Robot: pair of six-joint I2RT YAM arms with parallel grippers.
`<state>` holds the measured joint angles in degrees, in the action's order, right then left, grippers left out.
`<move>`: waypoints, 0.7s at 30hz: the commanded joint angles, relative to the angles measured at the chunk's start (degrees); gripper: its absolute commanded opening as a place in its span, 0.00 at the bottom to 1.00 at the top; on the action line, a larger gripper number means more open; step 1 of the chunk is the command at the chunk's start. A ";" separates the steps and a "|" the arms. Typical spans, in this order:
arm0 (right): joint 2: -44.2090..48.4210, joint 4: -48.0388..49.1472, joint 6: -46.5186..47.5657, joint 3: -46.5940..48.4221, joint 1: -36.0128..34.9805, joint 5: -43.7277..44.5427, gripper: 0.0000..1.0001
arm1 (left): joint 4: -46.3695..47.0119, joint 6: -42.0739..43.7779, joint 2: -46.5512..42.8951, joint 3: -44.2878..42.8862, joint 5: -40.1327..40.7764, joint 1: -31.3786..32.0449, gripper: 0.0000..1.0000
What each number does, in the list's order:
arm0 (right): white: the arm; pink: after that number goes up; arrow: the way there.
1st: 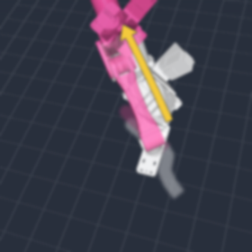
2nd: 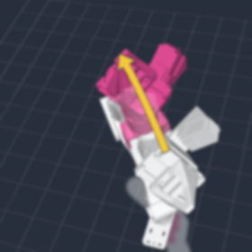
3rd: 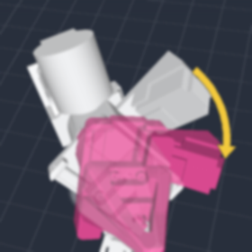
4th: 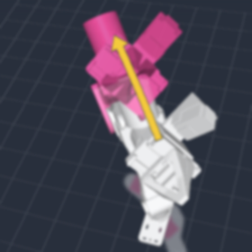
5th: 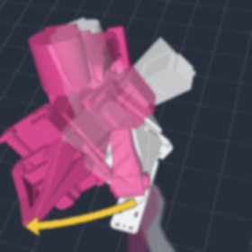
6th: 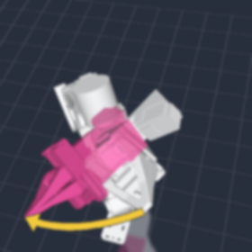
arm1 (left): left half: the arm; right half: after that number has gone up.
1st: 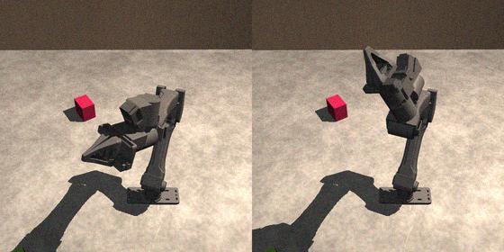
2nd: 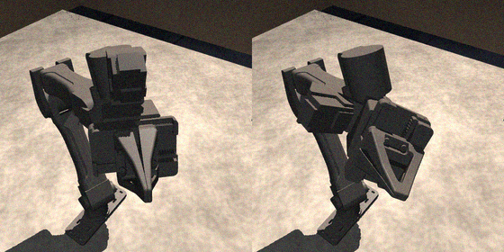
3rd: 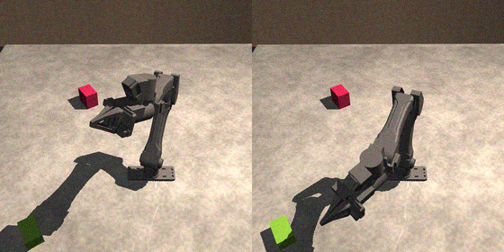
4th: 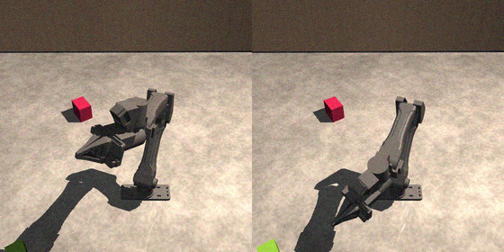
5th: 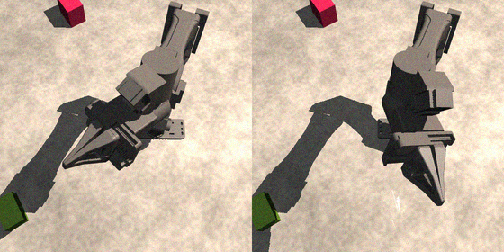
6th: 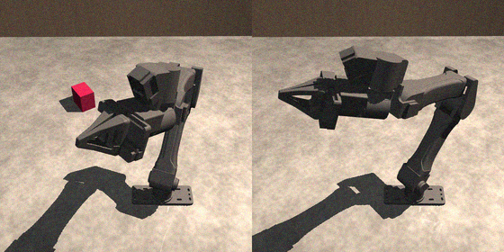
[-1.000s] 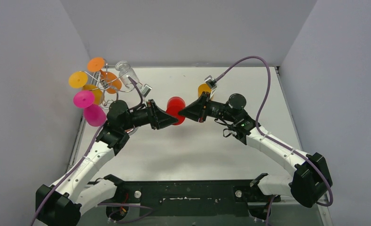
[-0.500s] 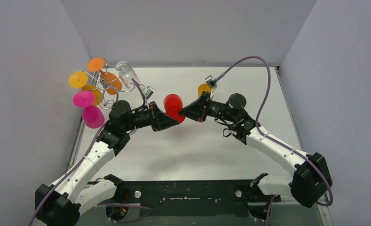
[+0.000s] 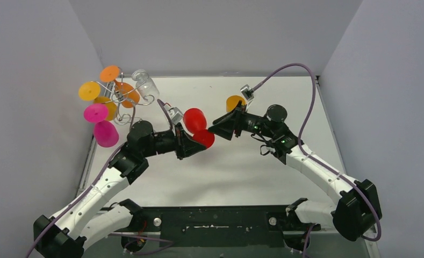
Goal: Take the wine glass off the wine glass rack
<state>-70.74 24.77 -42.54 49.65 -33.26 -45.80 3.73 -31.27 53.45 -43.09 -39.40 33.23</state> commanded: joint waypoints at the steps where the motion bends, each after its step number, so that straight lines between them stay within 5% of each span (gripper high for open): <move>1: 5.40 -1.74 3.18 1.59 6.38 3.41 0.71 | -8.17 16.74 -4.23 -0.07 2.49 3.64 0.00; 13: 6.95 -7.59 3.04 3.26 15.87 -0.22 0.81 | -10.75 34.51 -5.00 3.08 -6.24 3.81 0.00; 21: 3.51 -8.59 1.31 5.01 17.98 -7.12 0.82 | -7.23 38.72 -6.13 6.34 -13.64 2.71 0.00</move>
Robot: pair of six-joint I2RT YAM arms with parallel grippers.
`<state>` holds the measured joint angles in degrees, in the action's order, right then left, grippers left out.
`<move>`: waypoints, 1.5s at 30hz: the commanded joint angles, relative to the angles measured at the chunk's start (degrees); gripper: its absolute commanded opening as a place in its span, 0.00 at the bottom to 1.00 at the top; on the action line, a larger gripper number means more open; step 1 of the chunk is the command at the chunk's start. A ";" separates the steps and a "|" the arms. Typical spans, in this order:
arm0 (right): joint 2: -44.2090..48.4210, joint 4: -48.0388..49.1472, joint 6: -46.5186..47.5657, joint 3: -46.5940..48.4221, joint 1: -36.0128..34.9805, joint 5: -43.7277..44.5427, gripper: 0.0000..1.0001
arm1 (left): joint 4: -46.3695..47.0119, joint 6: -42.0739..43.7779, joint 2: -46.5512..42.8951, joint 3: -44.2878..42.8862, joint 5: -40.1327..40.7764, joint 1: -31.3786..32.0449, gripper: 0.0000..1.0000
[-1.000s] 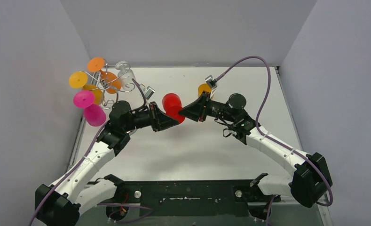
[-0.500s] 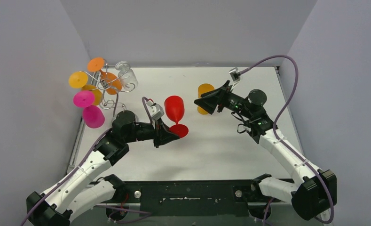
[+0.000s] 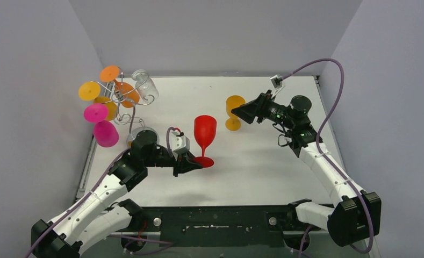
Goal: Take the wine glass off the wine glass rack
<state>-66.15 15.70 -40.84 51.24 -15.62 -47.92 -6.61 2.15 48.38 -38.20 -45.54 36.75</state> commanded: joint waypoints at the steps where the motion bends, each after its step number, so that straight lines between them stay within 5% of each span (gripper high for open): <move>1: -1.39 0.44 -0.43 3.81 0.33 -5.78 0.82 | 2.54 6.74 -1.05 1.48 -8.17 -1.16 0.00; 6: -4.15 0.58 -1.53 5.97 0.41 -10.59 0.83 | -6.53 26.22 -1.68 1.32 -15.63 -1.82 0.00; 17: -11.07 3.27 -4.79 9.16 -3.48 -21.42 0.78 | -9.64 33.38 0.36 2.40 -16.86 -2.87 0.00; 31: -17.89 -21.26 14.57 18.37 -10.13 -24.41 0.57 | -9.69 34.53 -1.22 4.44 -17.02 -5.49 0.00; 45: -21.17 -18.04 12.25 19.90 -12.07 -26.59 0.46 | -10.39 34.74 0.05 4.89 -17.89 -6.36 0.00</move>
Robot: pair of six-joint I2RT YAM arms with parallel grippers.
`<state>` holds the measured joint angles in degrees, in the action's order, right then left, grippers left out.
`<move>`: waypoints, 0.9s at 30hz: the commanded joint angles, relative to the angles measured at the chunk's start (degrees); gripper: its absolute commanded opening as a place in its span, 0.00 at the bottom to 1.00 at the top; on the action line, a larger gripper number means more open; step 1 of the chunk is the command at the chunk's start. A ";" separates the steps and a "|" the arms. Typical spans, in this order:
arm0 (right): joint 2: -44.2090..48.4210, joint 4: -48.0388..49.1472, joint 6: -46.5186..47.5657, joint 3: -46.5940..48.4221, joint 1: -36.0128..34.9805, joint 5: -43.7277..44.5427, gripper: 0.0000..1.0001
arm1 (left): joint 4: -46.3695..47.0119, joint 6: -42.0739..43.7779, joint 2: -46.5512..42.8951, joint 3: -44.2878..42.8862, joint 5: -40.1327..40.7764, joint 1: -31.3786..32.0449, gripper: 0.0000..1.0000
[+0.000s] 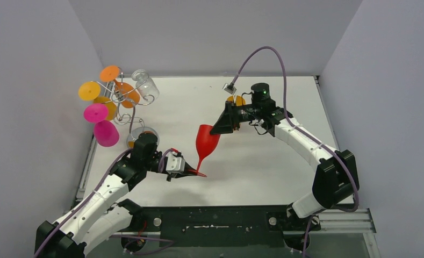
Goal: Take the wine glass off the wine glass rack
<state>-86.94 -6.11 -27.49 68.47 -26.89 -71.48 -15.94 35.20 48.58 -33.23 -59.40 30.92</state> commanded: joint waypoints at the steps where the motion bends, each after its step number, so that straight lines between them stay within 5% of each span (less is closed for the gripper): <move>1: -0.53 5.02 -1.91 2.64 -0.85 -3.92 0.45 | -1.07 1.69 -0.19 -0.02 -4.26 -0.58 0.00; 18: -1.53 9.80 -5.38 2.79 -1.31 -13.00 0.24 | -2.32 2.37 0.01 0.05 -4.43 -0.86 0.00; 27: -1.35 9.73 -6.27 2.57 -1.59 -13.64 0.00 | -1.72 1.80 -0.20 0.32 -4.22 -1.21 0.00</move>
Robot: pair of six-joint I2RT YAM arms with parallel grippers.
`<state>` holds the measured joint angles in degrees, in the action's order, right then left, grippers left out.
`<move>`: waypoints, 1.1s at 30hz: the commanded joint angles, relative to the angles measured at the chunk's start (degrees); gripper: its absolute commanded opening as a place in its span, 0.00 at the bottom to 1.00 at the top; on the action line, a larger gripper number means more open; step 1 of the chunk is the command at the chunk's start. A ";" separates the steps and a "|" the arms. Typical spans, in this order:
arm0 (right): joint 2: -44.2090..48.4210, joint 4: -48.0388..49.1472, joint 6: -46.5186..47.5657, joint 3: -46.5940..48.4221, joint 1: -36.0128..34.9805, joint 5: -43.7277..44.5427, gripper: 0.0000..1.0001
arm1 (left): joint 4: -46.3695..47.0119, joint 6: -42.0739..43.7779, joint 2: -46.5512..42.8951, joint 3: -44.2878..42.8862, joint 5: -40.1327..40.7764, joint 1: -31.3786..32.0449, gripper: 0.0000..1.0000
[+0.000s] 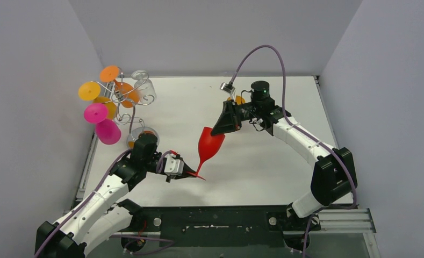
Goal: Take the wine glass off the wine glass rack
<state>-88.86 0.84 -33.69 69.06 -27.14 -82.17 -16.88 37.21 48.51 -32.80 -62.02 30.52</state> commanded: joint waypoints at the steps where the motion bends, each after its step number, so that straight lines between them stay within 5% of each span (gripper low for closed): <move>1: 0.66 2.72 -0.10 1.95 -1.46 -2.74 0.00 | -0.63 -0.19 -0.23 -0.07 -1.50 -0.82 0.00; 7: 2.64 1.45 1.63 0.09 -1.74 2.62 0.00 | 3.05 -4.14 -1.02 1.26 -2.12 -1.23 0.00; 14: 3.44 0.26 1.86 -0.74 -1.53 6.43 0.00 | 9.10 -10.33 -3.83 3.18 -1.98 -1.52 0.37; 19: 4.71 -2.74 3.50 -1.13 -1.09 9.22 0.00 | 10.62 -14.19 -5.24 3.44 1.58 -1.52 0.48; 25: 7.31 -14.73 10.89 1.41 -1.02 19.95 0.00 | 14.41 -18.94 -7.84 4.40 7.22 -1.52 0.46; 33: 13.96 -20.02 14.09 -0.72 -4.26 40.20 0.00 | 22.17 -25.69 -15.42 8.14 14.66 -1.52 0.56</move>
<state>-80.03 -16.95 -22.96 68.03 -29.12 -55.00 -1.02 15.53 36.29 -25.67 -52.21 29.12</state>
